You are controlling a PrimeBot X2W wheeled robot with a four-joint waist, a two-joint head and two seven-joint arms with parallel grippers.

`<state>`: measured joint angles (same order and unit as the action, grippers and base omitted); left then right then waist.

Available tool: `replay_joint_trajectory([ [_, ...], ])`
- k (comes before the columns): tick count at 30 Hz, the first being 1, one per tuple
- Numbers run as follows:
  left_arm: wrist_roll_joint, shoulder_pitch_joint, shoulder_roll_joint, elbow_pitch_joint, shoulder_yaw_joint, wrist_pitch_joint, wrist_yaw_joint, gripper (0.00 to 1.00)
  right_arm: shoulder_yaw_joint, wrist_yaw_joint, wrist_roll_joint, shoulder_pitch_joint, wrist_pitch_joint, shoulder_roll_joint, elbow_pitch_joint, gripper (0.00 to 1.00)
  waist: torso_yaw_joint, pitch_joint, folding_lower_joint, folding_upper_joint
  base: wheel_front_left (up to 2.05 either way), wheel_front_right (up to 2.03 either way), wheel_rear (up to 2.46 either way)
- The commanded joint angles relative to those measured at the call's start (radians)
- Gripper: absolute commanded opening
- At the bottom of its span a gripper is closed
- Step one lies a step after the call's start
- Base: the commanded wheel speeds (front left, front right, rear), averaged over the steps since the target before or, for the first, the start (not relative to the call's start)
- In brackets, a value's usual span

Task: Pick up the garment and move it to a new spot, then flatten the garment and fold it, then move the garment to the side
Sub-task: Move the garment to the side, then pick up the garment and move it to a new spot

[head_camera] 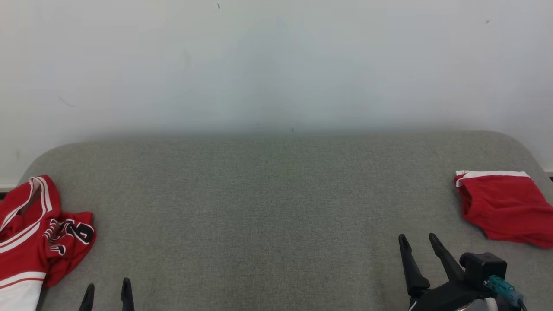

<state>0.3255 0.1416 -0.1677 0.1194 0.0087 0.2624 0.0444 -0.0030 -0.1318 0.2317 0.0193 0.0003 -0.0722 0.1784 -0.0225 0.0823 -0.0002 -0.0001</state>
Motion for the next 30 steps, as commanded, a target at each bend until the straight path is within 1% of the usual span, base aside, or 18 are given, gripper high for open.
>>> replay_joint_trajectory([
  [1, -0.011, 0.011, 0.003, 0.004, 0.002, 0.003, 0.005, 1.0, -0.001, 0.002, -0.01, -0.009, -0.001, 0.004, 0.005, 1.0, 0.012, 0.012, 0.0002, 0.0001, 0.0, 0.0, 0.0],
  [4, -0.015, 0.029, 0.006, 0.011, -0.005, 0.003, 0.019, 1.0, -0.003, 0.002, -0.026, -0.019, 0.01, 0.01, 0.016, 1.0, 0.013, 0.011, 0.0002, 0.0001, 0.0, 0.0, 0.0],
  [10, -0.025, 0.009, 0.01, 0.022, -0.021, 0.003, 0.04, 1.0, -0.019, 0.002, -0.044, -0.026, 0.03, 0.016, 0.004, 1.0, 0.015, 0.003, 0.0002, 0.0001, 0.0, 0.0, 0.0],
  [23, -0.034, 0.005, 0.018, 0.021, -0.012, 0.003, 0.043, 1.0, -0.018, 0.002, -0.033, -0.038, 0.029, 0.02, -0.016, 1.0, 0.008, -0.009, 0.0002, 0.0001, 0.0, 0.0, 0.0],
  [30, -0.031, 0.008, 0.022, 0.025, -0.008, 0.003, 0.037, 1.0, -0.013, 0.002, -0.031, -0.045, 0.03, 0.022, -0.021, 1.0, 0.023, -0.008, 0.0002, 0.0001, 0.0, 0.0, 0.0],
])
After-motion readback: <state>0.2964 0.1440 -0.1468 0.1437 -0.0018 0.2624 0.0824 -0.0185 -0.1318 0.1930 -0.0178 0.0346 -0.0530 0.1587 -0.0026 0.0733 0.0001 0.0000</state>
